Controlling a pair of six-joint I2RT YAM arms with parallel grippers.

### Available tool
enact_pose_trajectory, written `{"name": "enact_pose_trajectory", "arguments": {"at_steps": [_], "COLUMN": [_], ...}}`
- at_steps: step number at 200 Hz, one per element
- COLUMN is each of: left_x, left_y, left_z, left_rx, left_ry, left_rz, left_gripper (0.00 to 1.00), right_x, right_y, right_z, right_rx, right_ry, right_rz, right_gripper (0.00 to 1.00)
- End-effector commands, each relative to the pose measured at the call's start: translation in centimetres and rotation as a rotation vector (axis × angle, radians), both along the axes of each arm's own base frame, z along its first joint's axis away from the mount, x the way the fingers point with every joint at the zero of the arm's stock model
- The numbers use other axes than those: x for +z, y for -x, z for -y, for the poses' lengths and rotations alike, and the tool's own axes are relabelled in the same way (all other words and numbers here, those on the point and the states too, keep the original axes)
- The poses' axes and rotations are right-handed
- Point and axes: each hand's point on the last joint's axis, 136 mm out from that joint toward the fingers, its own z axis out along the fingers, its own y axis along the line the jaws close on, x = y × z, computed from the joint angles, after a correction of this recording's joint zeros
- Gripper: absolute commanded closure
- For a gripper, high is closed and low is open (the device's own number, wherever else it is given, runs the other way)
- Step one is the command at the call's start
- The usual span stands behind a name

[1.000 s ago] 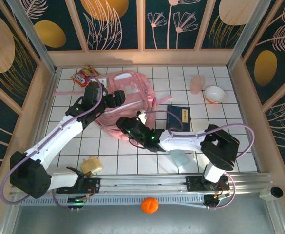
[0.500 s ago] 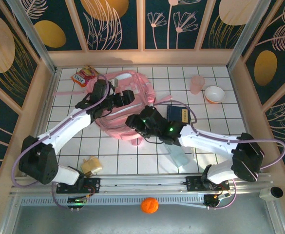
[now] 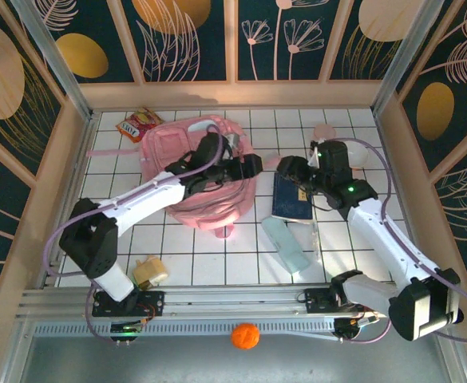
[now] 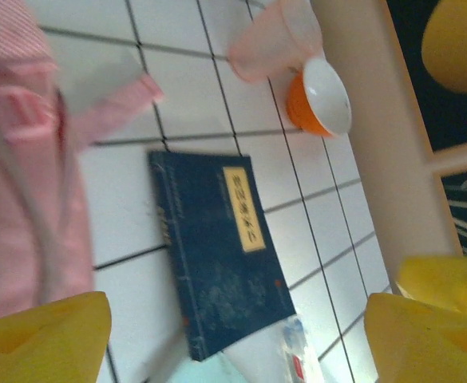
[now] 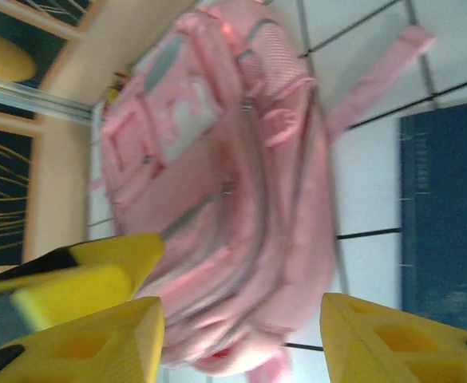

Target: Pack the student bag

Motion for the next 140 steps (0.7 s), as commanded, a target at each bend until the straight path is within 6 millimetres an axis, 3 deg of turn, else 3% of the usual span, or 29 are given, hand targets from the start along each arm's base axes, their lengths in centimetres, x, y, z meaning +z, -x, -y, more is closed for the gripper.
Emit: {"name": "enact_pose_trajectory", "arguments": {"at_steps": [1,28,64,107,140], "left_x": [-0.4,-2.8,-6.0,-9.4,-11.7], "left_y": [0.2,0.4,0.2,0.2,-0.2], "left_z": [3.3,5.9,7.0,7.8,8.3], "left_rx": [-0.039,-0.089,-0.101,-0.112,-0.102], "left_ry": [0.074,0.075,0.066,0.037,0.01], "left_rz": [-0.033,-0.084,-0.127,-0.181,-0.217], "left_gripper": [0.2,0.2,0.23,0.25,0.3], "right_x": [-4.2,-9.1,-14.1,-16.9,-18.8], "right_y": [1.2,0.8,1.0,0.3,0.0], "right_z": [2.0,6.0,9.7,10.4,10.3], "right_rx": [0.094,0.026,-0.025,-0.036,-0.032], "right_ry": [0.096,0.151,0.293,0.312,0.302], "right_rz": [-0.051,-0.158,-0.279,-0.332,-0.38], "right_gripper": [0.46,0.48,0.48,0.51,0.63]}}
